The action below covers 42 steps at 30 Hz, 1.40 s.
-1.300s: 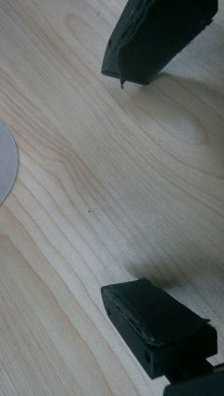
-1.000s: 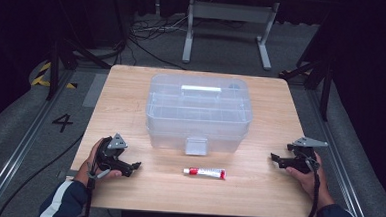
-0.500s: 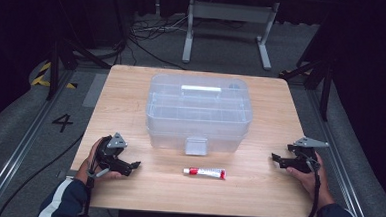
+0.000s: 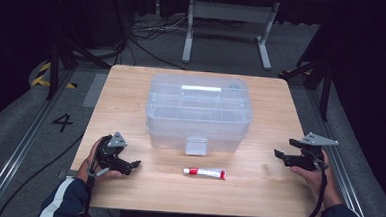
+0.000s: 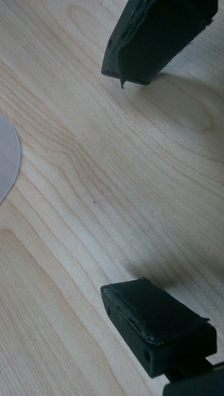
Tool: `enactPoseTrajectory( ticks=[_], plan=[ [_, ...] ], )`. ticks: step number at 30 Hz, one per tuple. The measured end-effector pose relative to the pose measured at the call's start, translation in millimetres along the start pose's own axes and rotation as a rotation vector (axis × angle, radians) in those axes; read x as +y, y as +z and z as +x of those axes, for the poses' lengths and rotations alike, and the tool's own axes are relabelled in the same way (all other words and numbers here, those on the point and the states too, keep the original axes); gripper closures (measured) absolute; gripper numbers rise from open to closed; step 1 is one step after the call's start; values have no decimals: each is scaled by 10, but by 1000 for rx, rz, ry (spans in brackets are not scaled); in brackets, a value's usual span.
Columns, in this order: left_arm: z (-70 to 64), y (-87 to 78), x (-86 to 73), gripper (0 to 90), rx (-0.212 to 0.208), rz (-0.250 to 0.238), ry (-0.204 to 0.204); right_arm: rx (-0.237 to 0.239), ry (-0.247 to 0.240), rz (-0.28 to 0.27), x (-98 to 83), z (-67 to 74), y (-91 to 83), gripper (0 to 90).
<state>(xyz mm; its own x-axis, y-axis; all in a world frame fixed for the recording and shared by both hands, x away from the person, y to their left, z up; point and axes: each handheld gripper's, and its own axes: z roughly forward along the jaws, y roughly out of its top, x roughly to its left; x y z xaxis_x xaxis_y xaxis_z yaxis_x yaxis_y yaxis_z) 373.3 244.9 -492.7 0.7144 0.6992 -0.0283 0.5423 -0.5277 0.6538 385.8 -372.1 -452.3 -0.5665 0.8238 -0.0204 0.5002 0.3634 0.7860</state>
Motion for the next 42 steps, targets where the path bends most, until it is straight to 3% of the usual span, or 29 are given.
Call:
enactPoseTrajectory(
  ticks=[10,22,29,35,42],
  plan=[
    [0,1,2,5,2,0,-3,36,-51,-46,355,65,-192,238],
    [-4,0,0,4,7,0,-7,40,-126,-117,803,159,-327,242],
    [-18,3,4,5,19,0,-20,52,-138,-144,1022,220,-329,245],
    [-21,4,6,4,19,0,-22,79,-193,-162,1287,375,-297,250],
    [-20,4,6,4,19,1,-22,111,-217,-185,1505,508,-235,267]
  ],
)
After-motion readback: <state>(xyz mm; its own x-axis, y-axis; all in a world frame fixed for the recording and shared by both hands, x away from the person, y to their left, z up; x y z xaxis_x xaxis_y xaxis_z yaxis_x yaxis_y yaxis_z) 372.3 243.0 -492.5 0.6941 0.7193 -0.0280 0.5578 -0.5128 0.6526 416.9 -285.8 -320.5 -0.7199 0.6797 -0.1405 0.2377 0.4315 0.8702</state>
